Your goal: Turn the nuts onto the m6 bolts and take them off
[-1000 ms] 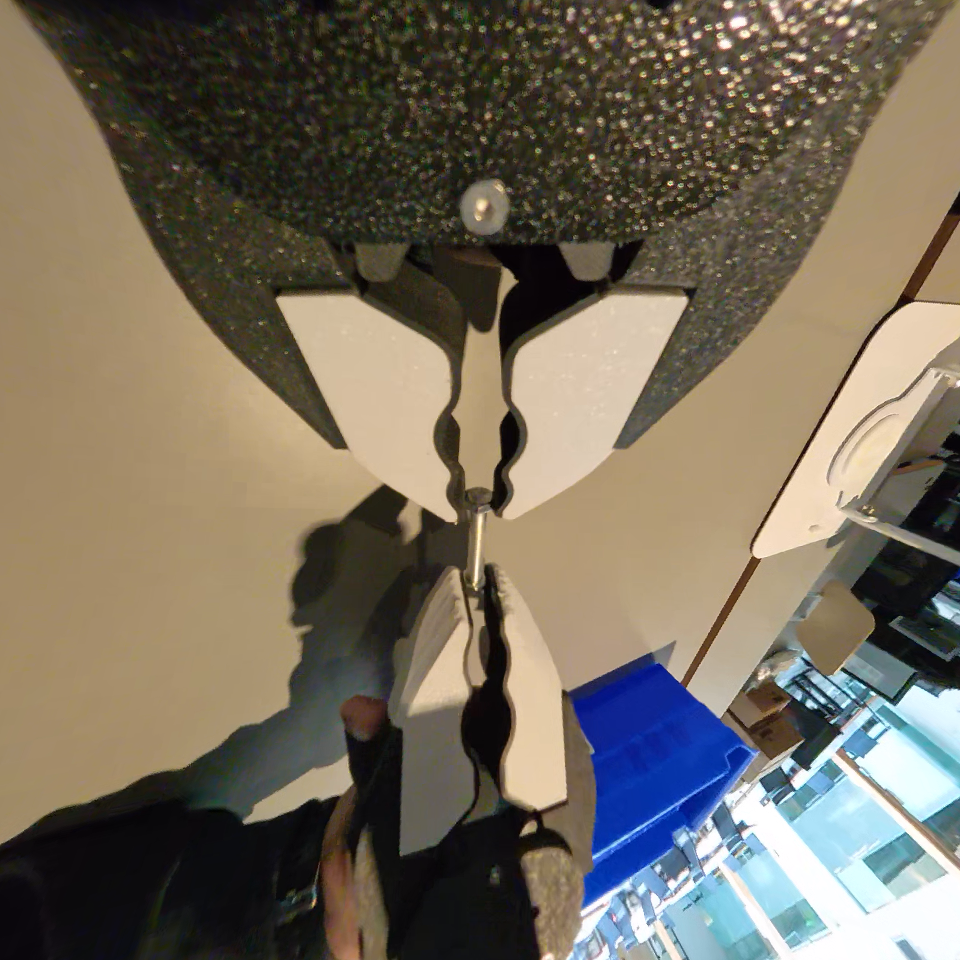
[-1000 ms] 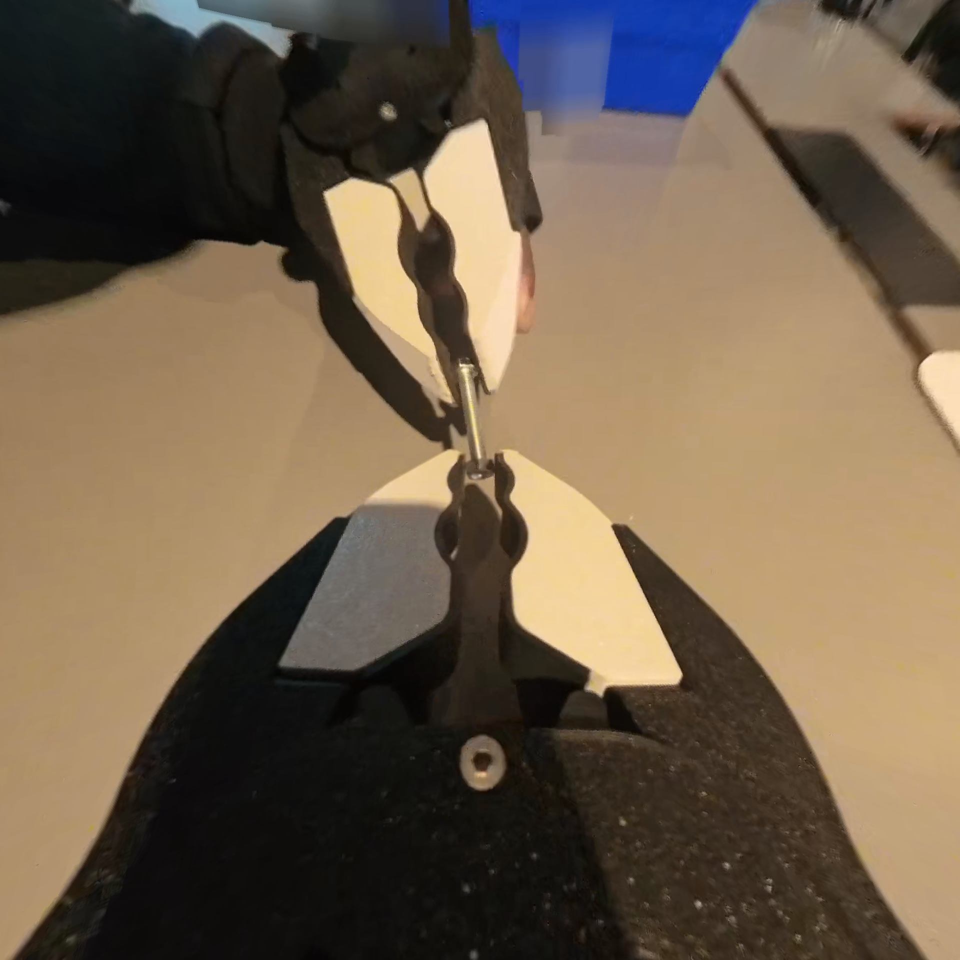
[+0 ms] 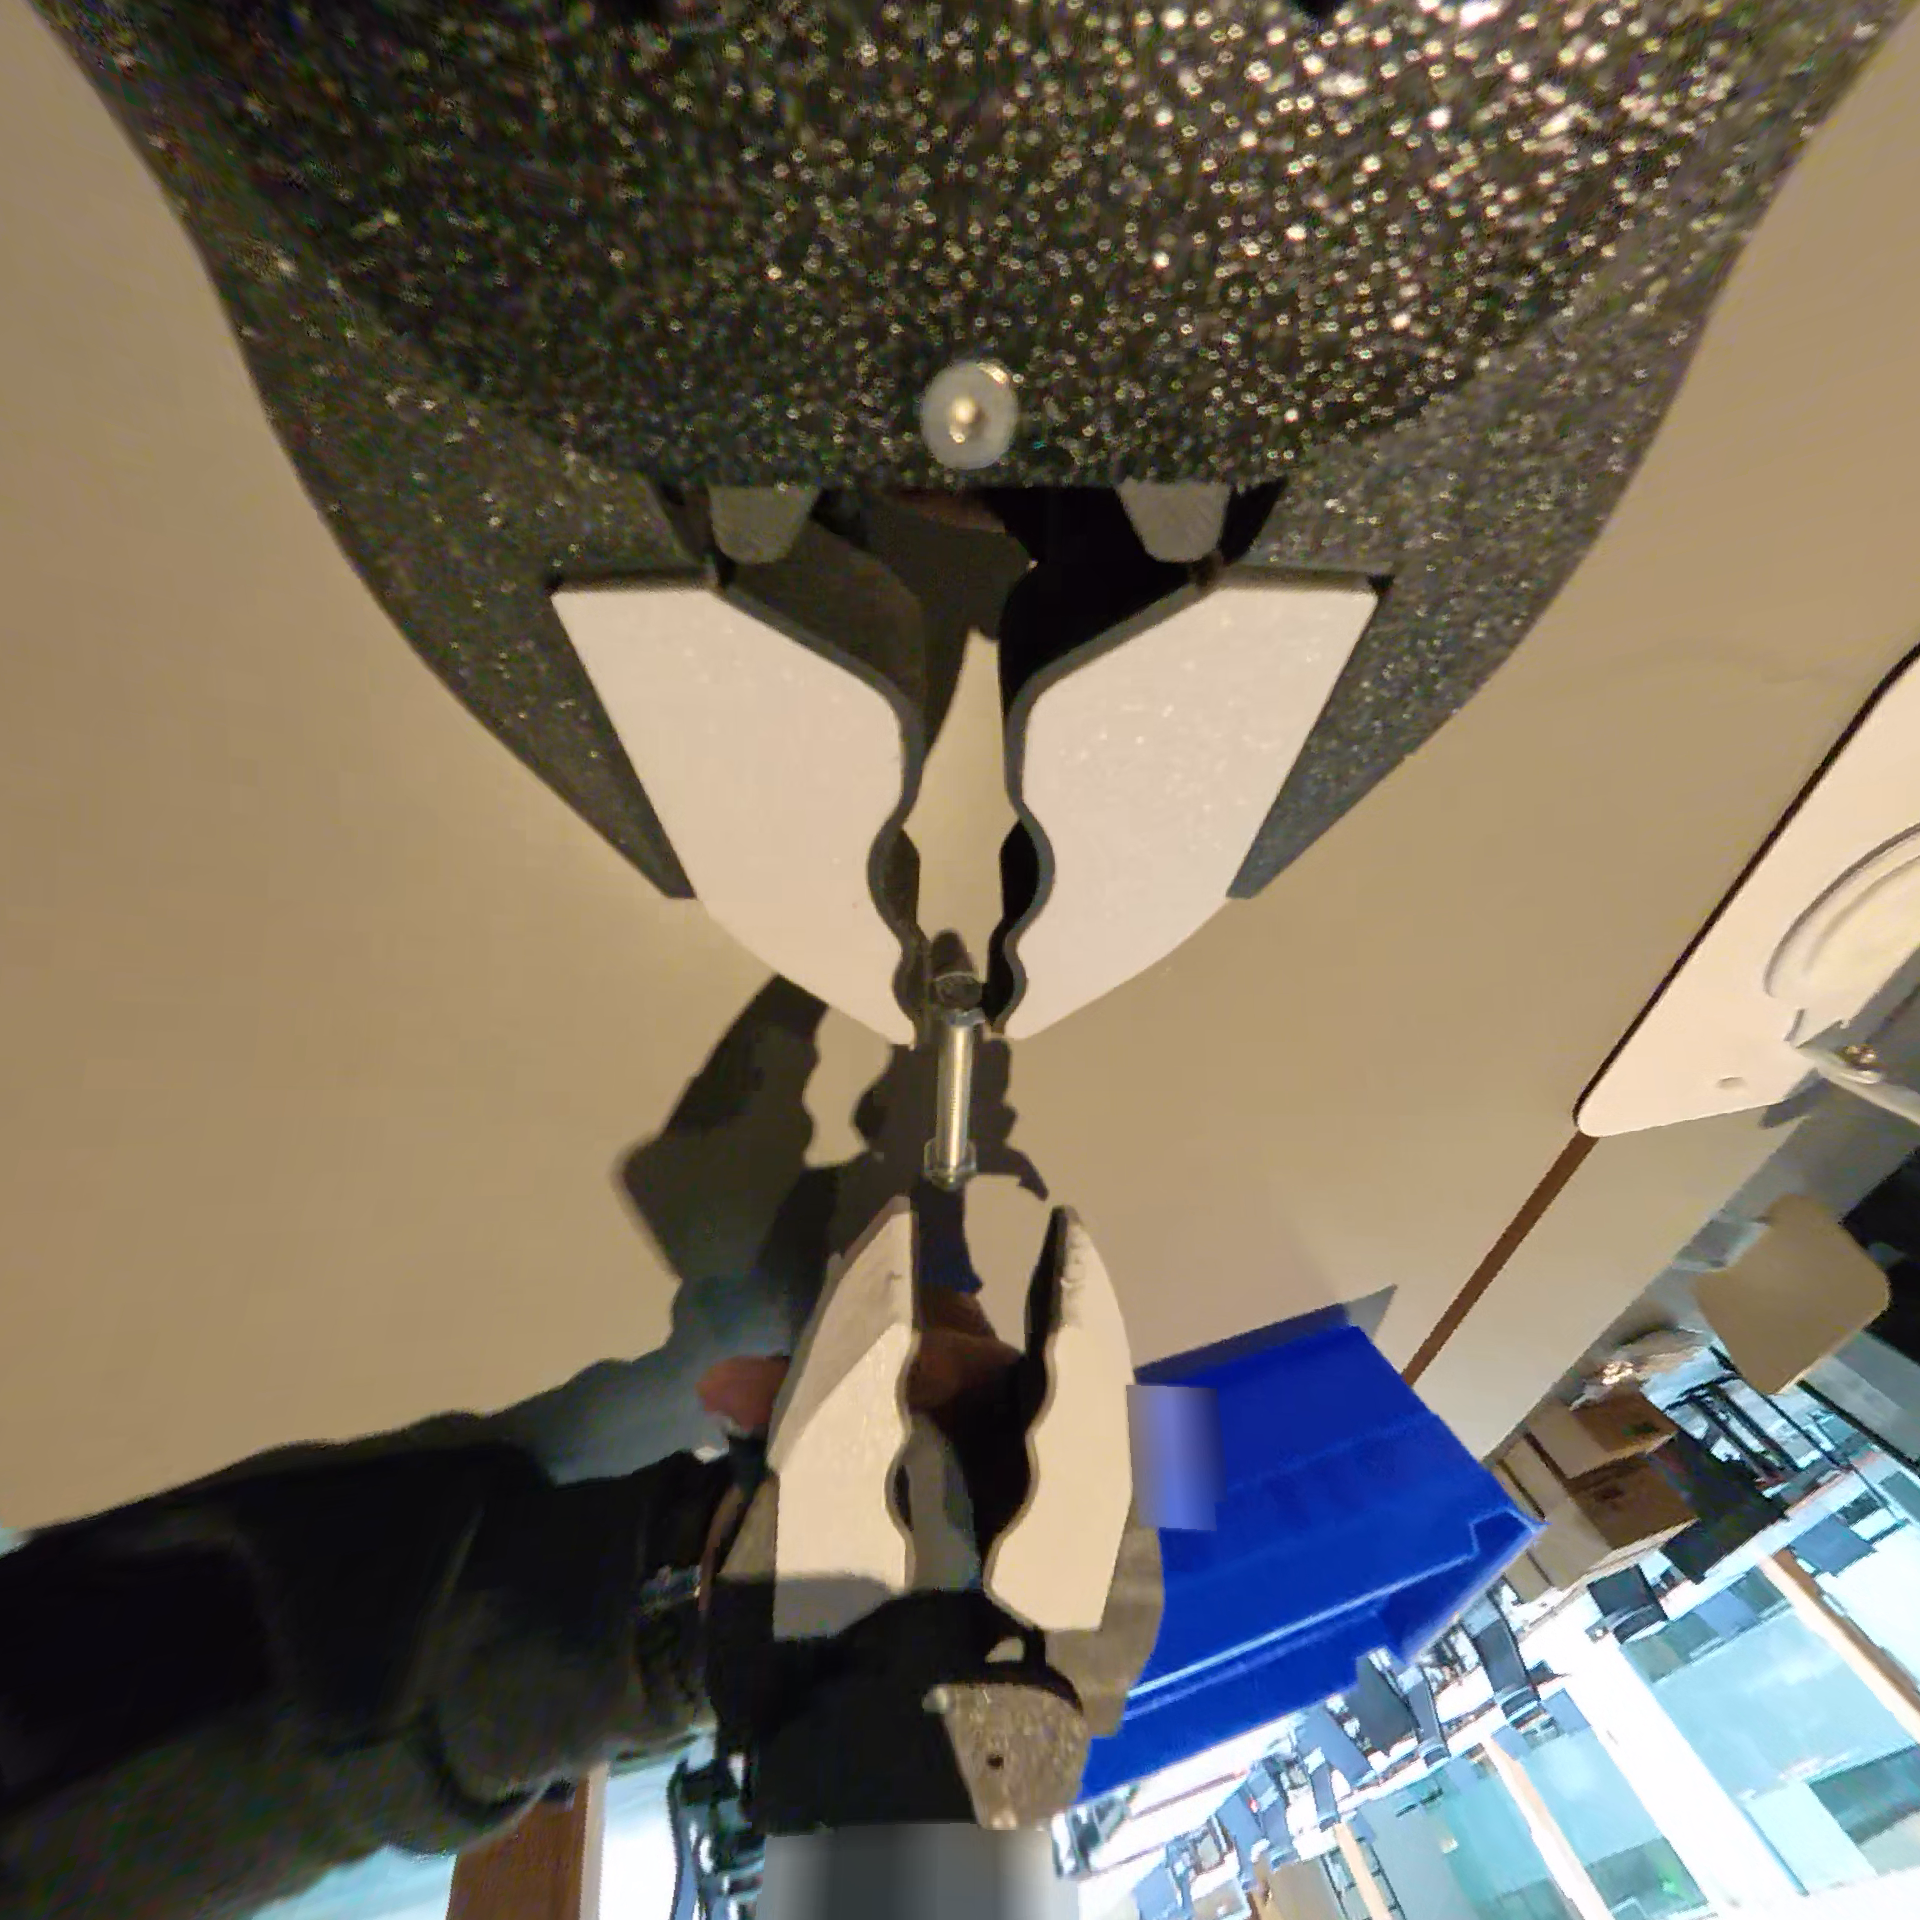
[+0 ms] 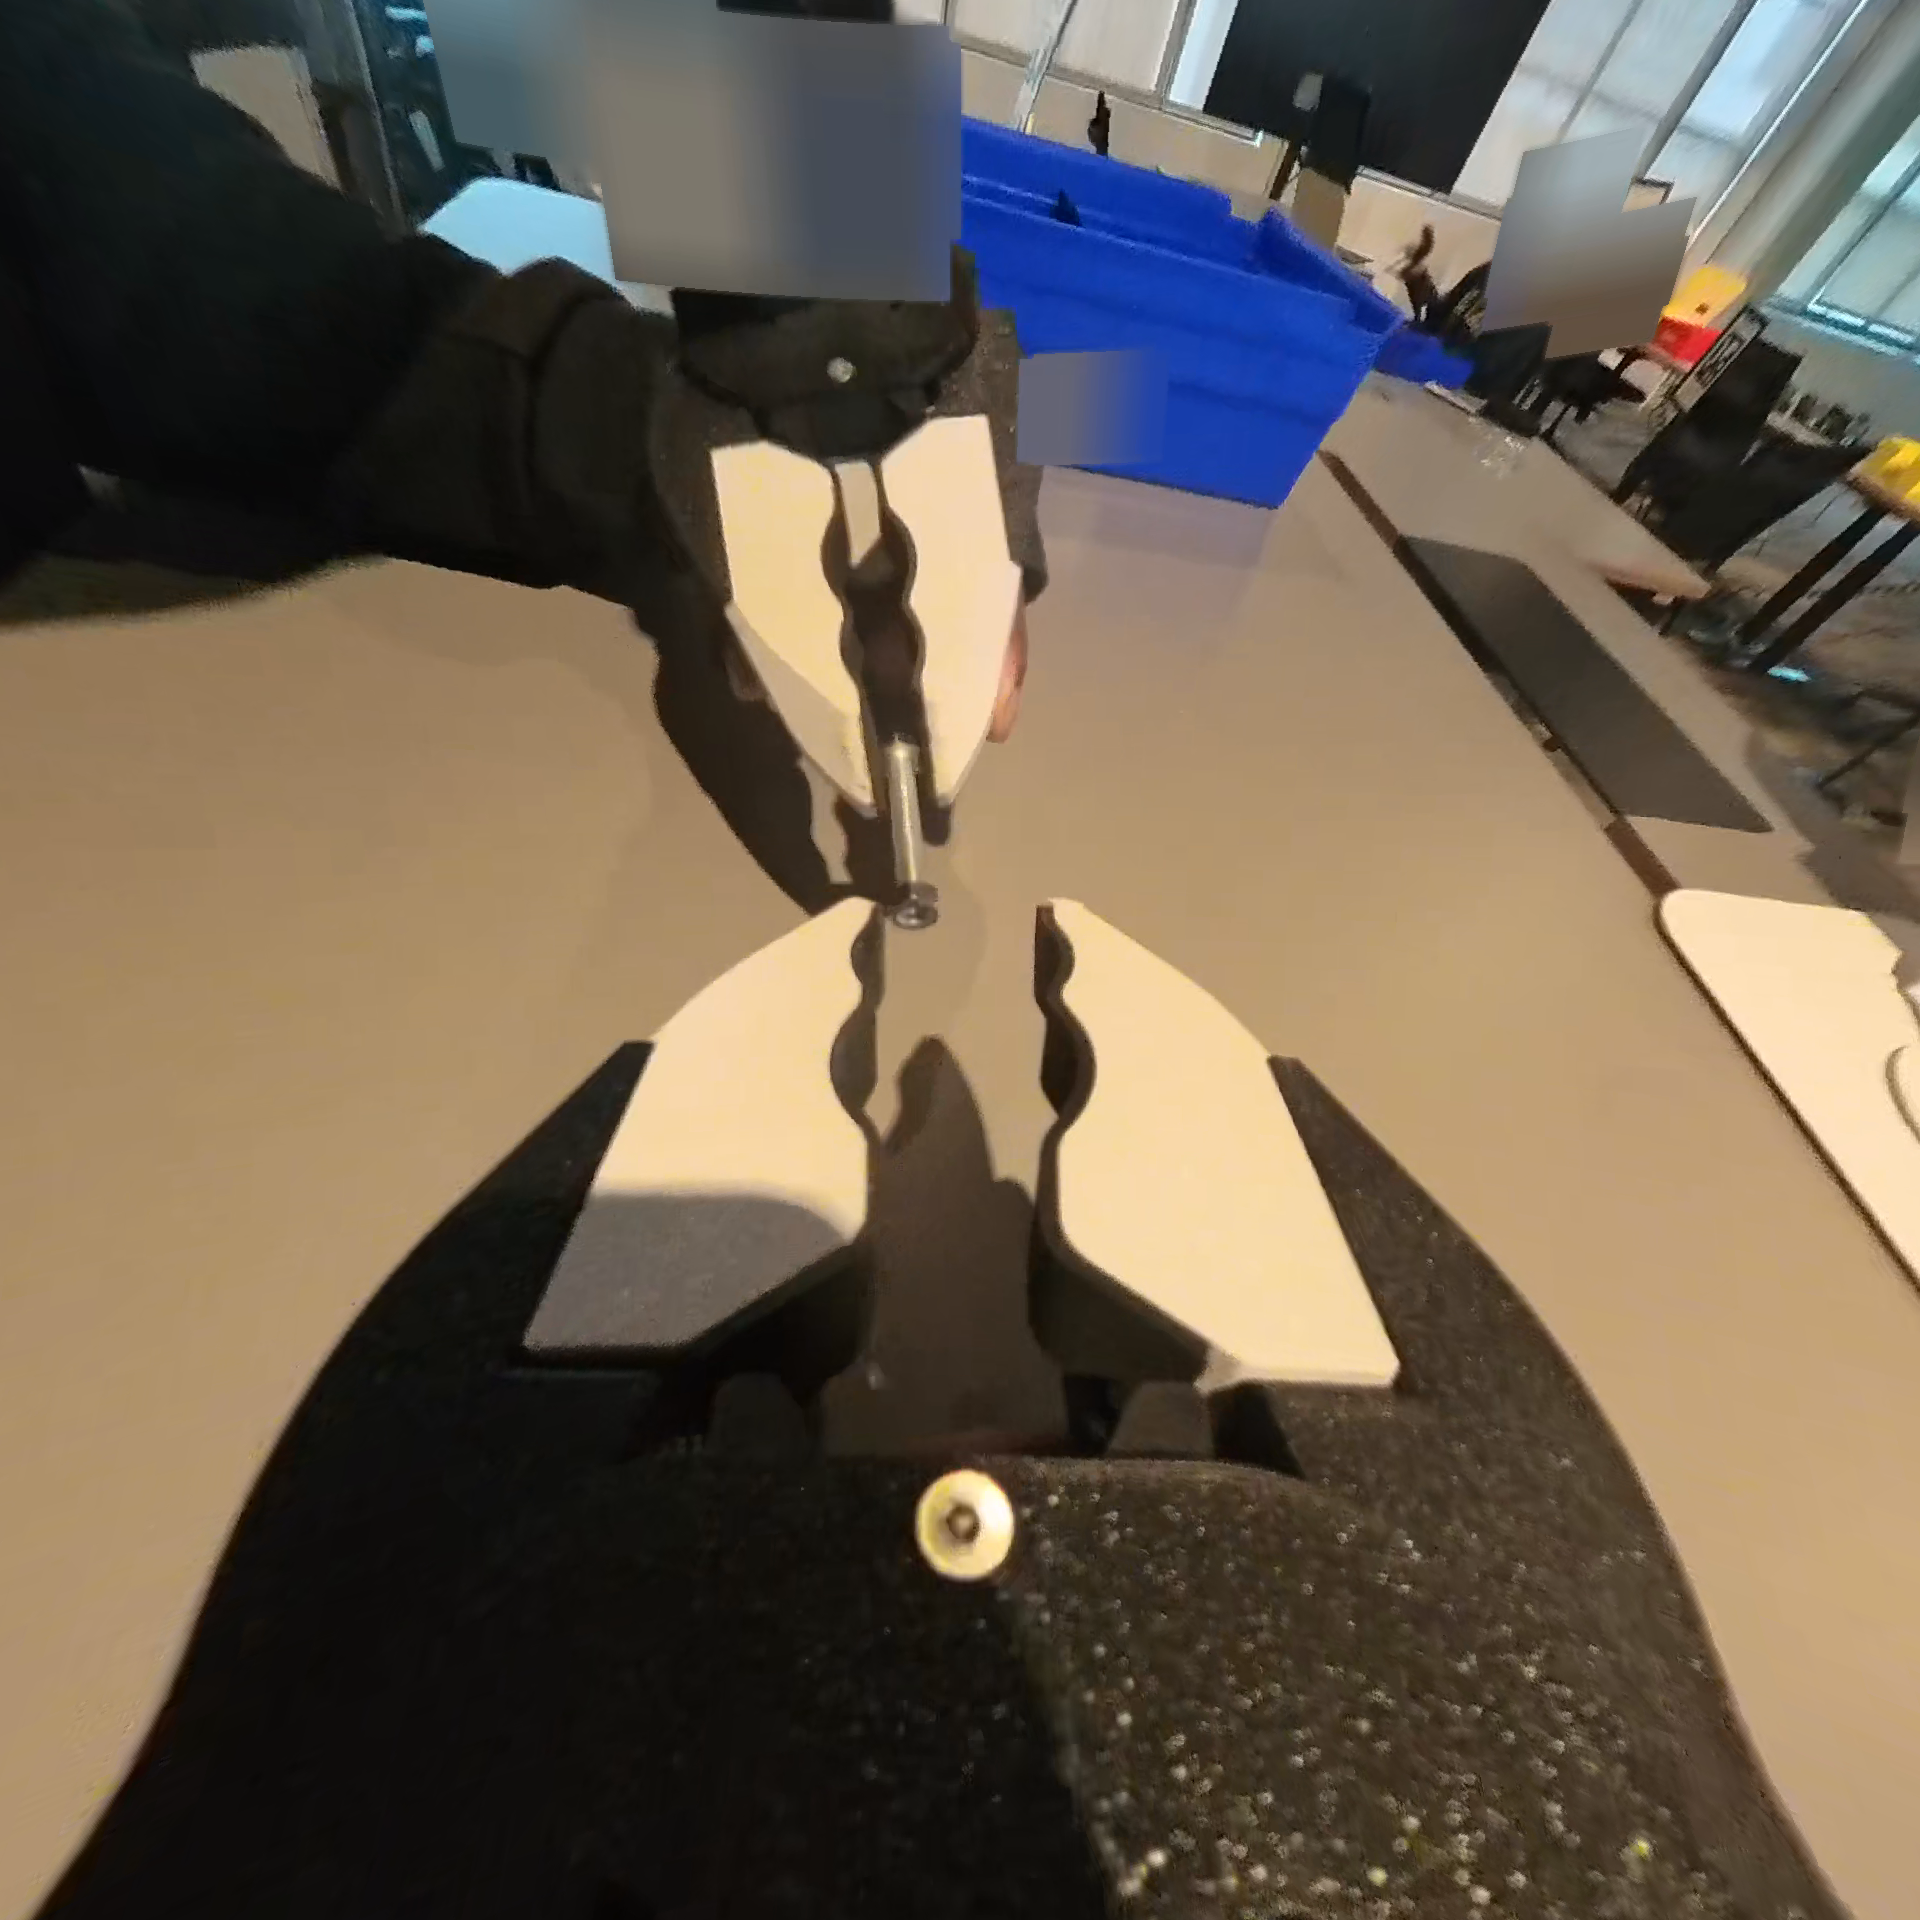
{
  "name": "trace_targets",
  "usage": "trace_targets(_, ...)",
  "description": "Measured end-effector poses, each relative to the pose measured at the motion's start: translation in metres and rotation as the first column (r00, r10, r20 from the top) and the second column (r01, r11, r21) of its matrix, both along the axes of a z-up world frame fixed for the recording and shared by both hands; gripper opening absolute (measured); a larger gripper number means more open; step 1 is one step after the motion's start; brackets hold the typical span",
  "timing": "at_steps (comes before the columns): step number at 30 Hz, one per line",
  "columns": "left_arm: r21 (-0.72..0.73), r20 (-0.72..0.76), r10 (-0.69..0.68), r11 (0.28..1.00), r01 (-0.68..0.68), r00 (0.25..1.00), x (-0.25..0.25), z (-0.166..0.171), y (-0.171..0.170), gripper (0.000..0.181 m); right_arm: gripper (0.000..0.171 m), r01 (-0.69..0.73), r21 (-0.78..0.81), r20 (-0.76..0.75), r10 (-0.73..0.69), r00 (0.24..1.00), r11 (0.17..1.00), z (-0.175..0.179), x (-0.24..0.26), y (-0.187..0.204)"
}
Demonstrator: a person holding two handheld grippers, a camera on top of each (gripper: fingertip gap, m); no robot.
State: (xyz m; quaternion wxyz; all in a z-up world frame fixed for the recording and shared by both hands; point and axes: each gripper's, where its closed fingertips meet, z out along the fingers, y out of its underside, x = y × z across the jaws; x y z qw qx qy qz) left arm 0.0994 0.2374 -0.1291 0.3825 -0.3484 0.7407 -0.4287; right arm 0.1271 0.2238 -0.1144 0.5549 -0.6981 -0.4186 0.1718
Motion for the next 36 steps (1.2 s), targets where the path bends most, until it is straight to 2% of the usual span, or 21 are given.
trace_targets(7,-0.047,0.019,-0.025,0.999,0.026,0.999,-0.001,0.006,-0.004,0.010,0.024,-0.038,0.007,0.044,0.038,0.998,0.999,-0.005,-0.013,-0.004)
trace_targets(10,-0.042,0.020,-0.030,0.999,0.031,0.999,-0.002,0.006,-0.006,0.010,0.010,-0.035,-0.011,0.053,0.036,0.998,0.999,-0.007,-0.016,-0.003)
trace_targets(11,-0.031,0.019,-0.029,0.999,0.029,0.999,-0.002,0.005,-0.005,0.010,0.010,-0.033,-0.035,0.053,0.034,0.998,0.999,-0.009,-0.016,-0.003)
trace_targets(13,0.017,0.028,-0.021,1.000,0.021,0.999,-0.002,0.003,-0.004,0.010,0.010,-0.025,-0.124,0.022,0.028,0.999,0.992,-0.012,-0.017,-0.003)
trace_targets(15,0.074,0.044,-0.022,0.997,0.019,0.999,-0.002,0.002,-0.004,0.010,0.010,-0.037,-0.286,-0.067,0.019,0.998,0.957,-0.017,-0.018,-0.005)
trace_targets(18,0.164,0.067,-0.013,0.987,0.002,0.998,-0.001,-0.001,-0.002,0.010,0.010,-0.100,-0.558,-0.279,-0.073,0.957,0.824,-0.021,-0.020,-0.005)
trace_targets(20,0.163,0.076,0.001,0.987,-0.013,0.997,0.000,0.000,0.000,0.010,0.010,-0.163,-0.606,-0.396,-0.117,0.911,0.778,-0.017,-0.019,-0.003)
trace_targets(21,0.152,0.079,0.007,0.988,-0.019,0.997,0.001,0.001,0.001,0.010,0.012,-0.175,-0.592,-0.417,-0.113,0.902,0.786,-0.015,-0.018,-0.002)
trace_targets(24,0.098,0.076,0.027,0.995,-0.034,0.997,0.002,0.004,0.004,0.010,0.044,-0.106,-0.455,-0.322,-0.052,0.945,0.884,-0.011,-0.014,0.001)
trace_targets(27,0.022,0.065,0.027,0.999,-0.028,0.998,0.001,0.008,0.005,0.010,0.046,-0.016,-0.193,-0.107,-0.005,0.994,0.981,-0.005,-0.013,0.003)
trace_targets(29,-0.021,0.061,0.019,1.000,-0.018,0.998,0.000,0.010,0.005,0.010,0.043,0.004,-0.036,-0.013,-0.005,1.000,0.999,0.001,-0.015,0.003)
trace_targets(31,-0.060,0.058,0.010,0.998,-0.006,0.998,-0.001,0.012,0.003,0.010,0.037,0.011,0.035,0.013,-0.011,1.000,0.999,0.007,-0.018,0.003)
trace_targets(34,-0.102,0.058,-0.011,0.995,0.017,0.998,-0.002,0.015,0.000,0.010,0.025,0.046,0.084,0.068,-0.052,0.996,0.995,0.007,-0.016,0.007)
trace_targets(36,-0.118,0.067,-0.012,0.993,0.020,0.998,-0.002,0.017,0.000,0.010,0.011,0.045,0.054,0.078,-0.049,0.996,0.998,0.004,-0.018,0.007)
